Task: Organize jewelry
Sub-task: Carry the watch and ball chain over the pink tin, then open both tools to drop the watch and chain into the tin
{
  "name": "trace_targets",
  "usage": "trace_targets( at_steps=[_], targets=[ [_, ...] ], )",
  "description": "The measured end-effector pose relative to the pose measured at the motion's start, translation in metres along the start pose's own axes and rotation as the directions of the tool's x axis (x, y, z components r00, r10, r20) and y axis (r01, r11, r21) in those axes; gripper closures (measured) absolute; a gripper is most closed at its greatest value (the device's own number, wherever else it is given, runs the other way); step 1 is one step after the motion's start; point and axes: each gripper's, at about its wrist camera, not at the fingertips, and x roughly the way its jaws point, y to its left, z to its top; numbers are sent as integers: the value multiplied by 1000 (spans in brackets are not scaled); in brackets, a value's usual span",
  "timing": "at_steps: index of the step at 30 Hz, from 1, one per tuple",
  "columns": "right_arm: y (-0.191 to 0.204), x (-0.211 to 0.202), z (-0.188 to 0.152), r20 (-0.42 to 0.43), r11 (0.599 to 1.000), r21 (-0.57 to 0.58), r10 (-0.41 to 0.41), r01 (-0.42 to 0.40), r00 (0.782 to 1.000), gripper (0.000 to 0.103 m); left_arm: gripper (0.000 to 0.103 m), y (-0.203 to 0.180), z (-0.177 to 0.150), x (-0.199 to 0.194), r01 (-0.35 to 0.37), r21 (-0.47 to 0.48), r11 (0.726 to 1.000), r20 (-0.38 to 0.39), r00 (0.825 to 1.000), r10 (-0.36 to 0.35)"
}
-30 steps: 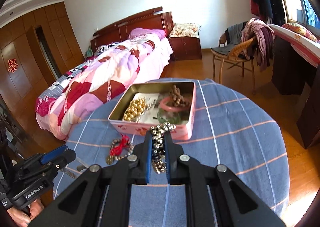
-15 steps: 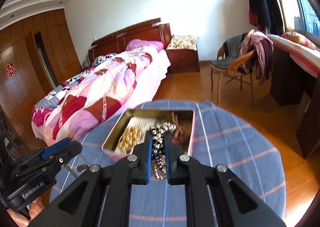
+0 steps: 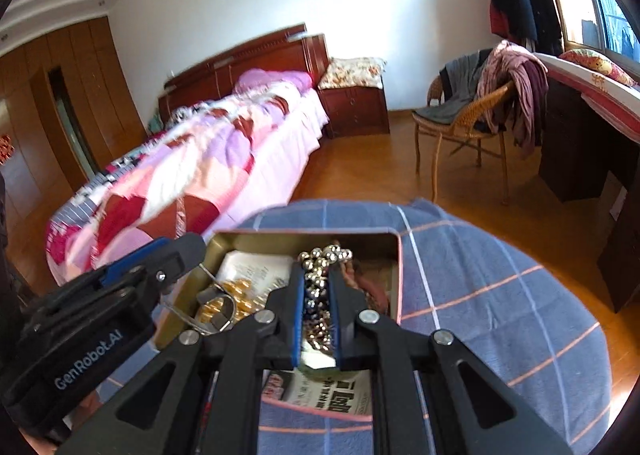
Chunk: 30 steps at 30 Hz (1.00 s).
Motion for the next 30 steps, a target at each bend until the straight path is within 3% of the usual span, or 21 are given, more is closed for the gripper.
trace_targets(
  at_steps=[10, 22, 25, 26, 28, 29, 30],
  targets=[
    [-12, 16, -5, -37, 999, -20, -33, 33, 999, 89, 70, -6, -15, 33, -58, 36, 998, -82, 995, 61],
    [-4, 22, -5, -19, 998, -51, -35, 34, 999, 89, 70, -10, -22, 44, -114, 75, 991, -93, 988, 121],
    [-10, 20, -3, -3, 1000, -14, 16, -16, 1000, 82, 70, -8, -21, 44, -115, 67, 991, -90, 989, 120],
    [-11, 17, -3, 9, 1000, -3, 28, -28, 1000, 72, 69, -8, -20, 44, -118, 61, 991, -86, 989, 123],
    [-13, 9, -1, 55, 1000, 2, 14, -14, 998, 65, 58, -7, -18, 40, -137, 47, 989, -77, 987, 140],
    [-13, 6, 0, 74, 1000, 4, 5, -6, 997, 64, 42, -6, -16, 37, -145, 38, 989, -70, 987, 147],
    [-14, 3, 1, 91, 1000, 12, -1, 0, 996, 64, 34, -5, -14, 33, -159, 28, 987, -54, 986, 160]
  ],
)
